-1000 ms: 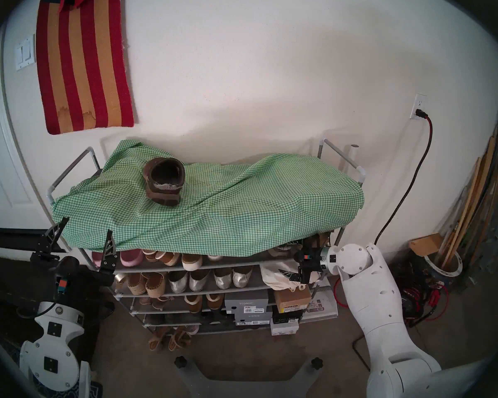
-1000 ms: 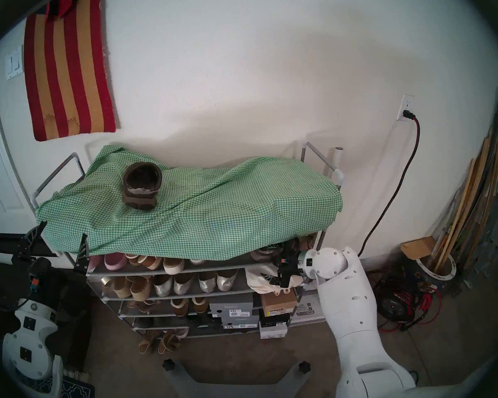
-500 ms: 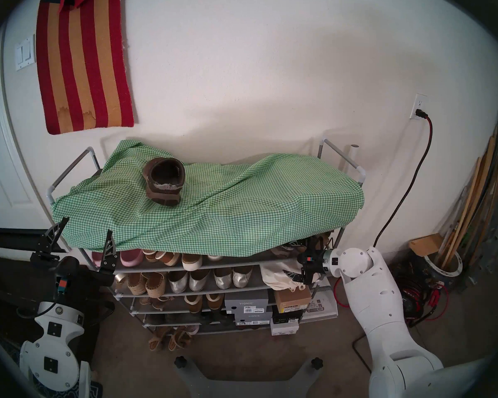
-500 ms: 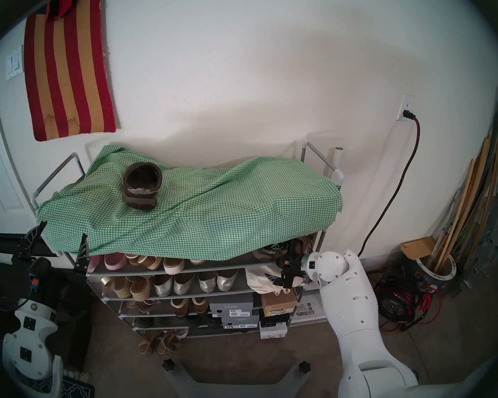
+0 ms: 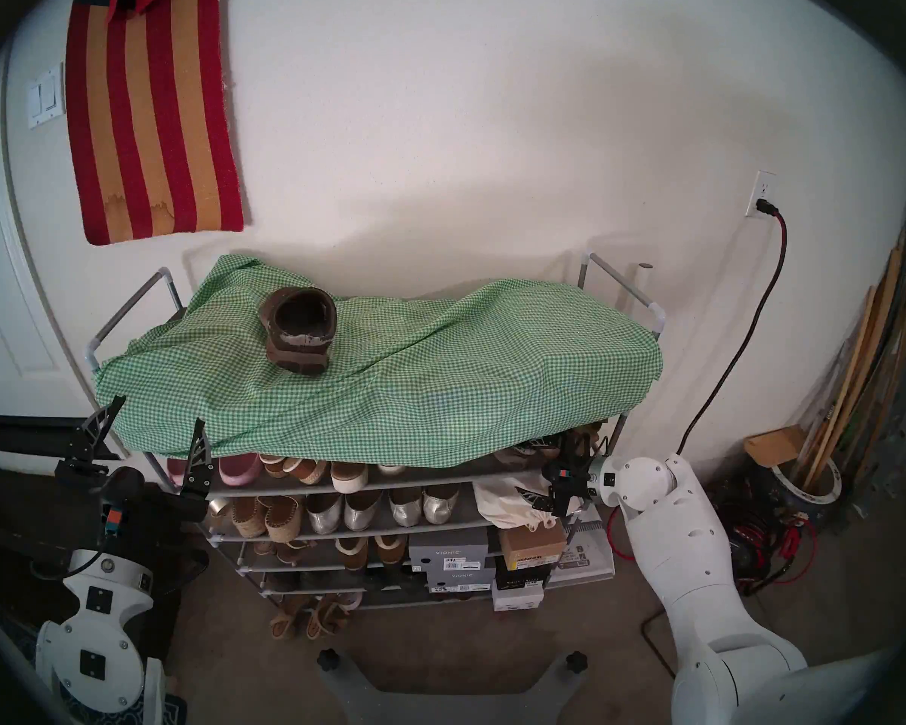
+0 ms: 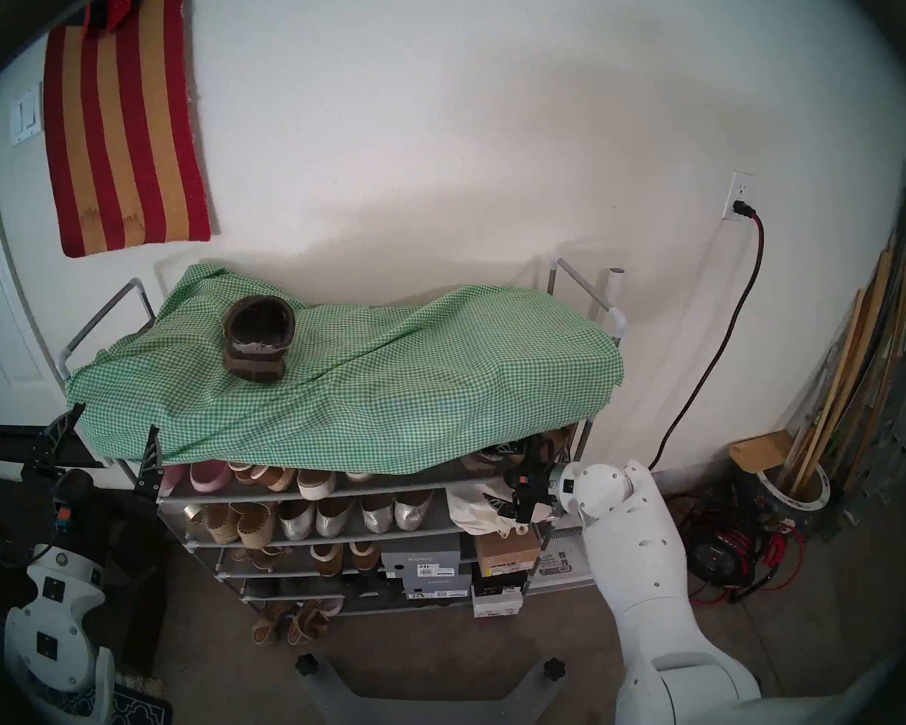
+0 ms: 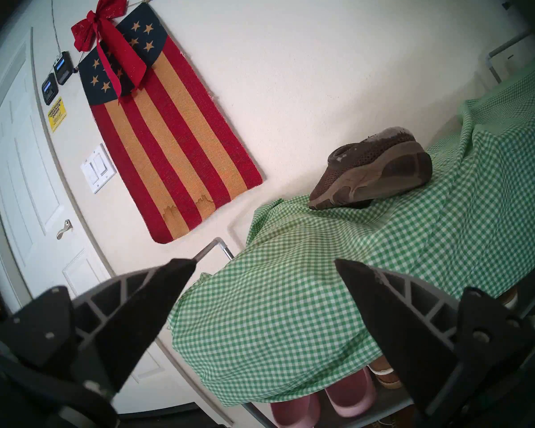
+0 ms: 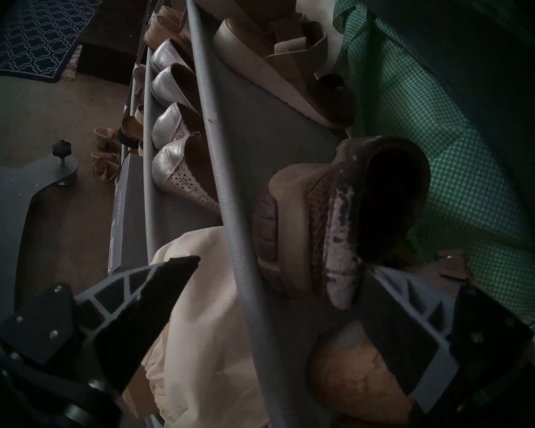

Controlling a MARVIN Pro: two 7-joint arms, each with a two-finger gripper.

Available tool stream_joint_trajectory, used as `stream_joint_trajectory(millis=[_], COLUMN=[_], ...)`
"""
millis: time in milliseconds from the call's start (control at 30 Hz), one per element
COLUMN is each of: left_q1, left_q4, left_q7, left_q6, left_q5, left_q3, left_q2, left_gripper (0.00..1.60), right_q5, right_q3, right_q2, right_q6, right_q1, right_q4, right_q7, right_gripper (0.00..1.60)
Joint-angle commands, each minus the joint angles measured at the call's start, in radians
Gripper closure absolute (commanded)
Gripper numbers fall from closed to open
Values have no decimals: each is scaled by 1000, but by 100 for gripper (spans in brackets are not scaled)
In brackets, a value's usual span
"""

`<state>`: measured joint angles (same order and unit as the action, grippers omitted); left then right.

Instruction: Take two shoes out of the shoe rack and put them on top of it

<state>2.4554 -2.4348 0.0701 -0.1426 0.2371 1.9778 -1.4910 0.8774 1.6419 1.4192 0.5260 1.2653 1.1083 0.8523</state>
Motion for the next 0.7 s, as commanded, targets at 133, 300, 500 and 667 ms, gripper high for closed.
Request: stream_joint_trajectory(millis=[133,300,500,667], left_q1=[-1,-1,-1,-1], left_q4=[-9,-9,-9,-9], left_q7=[-1,-1,-1,-2], left_q6=[1,1,1,1], left_q5=[3,3,3,3], left_q3=[2,2,2,2], left_q2=[1,1,1,0], left_gripper=[0,0,0,0], right_q5=[9,18,32,43], right_q3=[-15,-24,-34,-40], right_q2=[21,39,59,62], right_q6=[27,28,27,26], right_q1=[-32,-51,-67,-76], right_q4=[23,3,-25,-51], right_q7=[-32,-43,-46,-56], right_gripper=[0,0,0,0])
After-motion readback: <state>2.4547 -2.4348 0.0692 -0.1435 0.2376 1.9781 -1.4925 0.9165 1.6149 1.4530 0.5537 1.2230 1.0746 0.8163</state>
